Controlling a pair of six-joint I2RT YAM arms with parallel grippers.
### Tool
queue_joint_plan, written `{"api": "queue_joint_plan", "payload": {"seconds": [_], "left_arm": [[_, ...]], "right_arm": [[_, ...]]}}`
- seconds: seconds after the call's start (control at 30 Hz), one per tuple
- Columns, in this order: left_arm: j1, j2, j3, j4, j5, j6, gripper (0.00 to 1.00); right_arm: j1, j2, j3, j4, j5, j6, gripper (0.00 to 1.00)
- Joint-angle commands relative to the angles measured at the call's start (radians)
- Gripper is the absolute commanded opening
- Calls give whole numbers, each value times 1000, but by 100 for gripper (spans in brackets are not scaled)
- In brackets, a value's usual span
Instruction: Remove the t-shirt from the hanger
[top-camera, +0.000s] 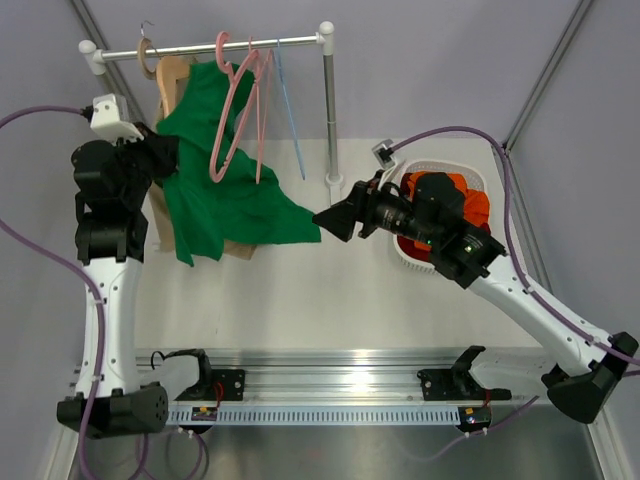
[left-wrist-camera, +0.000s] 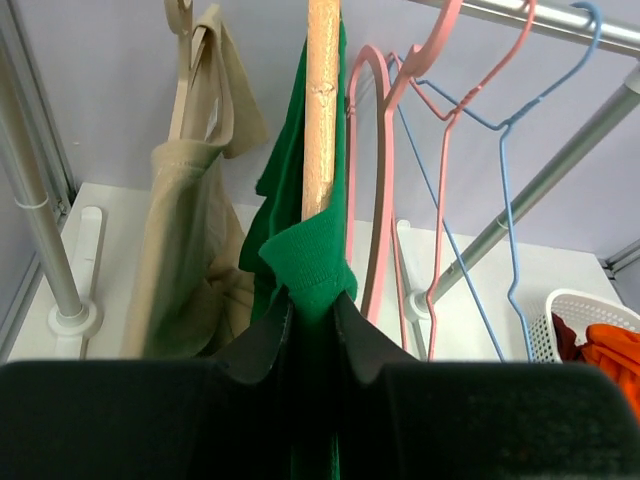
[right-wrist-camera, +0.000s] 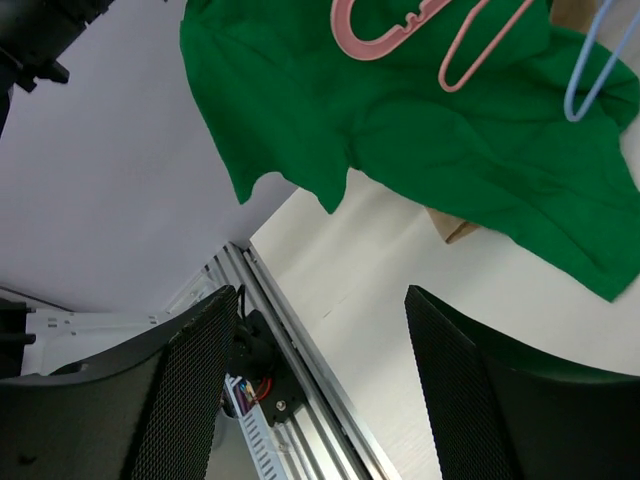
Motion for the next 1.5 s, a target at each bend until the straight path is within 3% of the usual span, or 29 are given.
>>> {"api": "queue_joint_plan", "payload": {"seconds": [0.0,0.27,0.53,0.8,1.07,1.17,1.3,1.33,1.37,1.4,1.43,1.47], "left_arm": [[2,-115,-90,107,-6,-21,0],[1,-379,-337,103,-74,-46,0],[1,-638,-530,65,-35,-63,0],[-41,-798,-581,-25,60,-70,0],[-85,-858,-581,-45,104,-84,0],[-85,-858,-572,-44,118,-96,0],[-87,-850,-546,-44,147,-86,0],[-87,-850,-537,-44,155,-78,0],[-105,-849,-534,-44,161,-72,0],[-111,-846,-531,-45,188,-61,7],[-113,-843,-515,-64,202,-34,27],[-116,-841,-508,-79,209,-27,36]], "right_arm": [[68,69,94,34,53,-27,76],[165,317,280,121,75,51,81],[272,577,619,88,231,74,86],[378,814,909,-36,314,33,87],[420,908,957,-75,313,36,82],[443,879,871,3,319,47,76],[452,838,796,65,369,39,43],[452,830,788,69,380,35,29],[452,809,765,83,391,29,22],[450,795,754,84,411,18,17],[450,772,743,84,417,13,10],[444,761,722,86,428,7,8]]}}
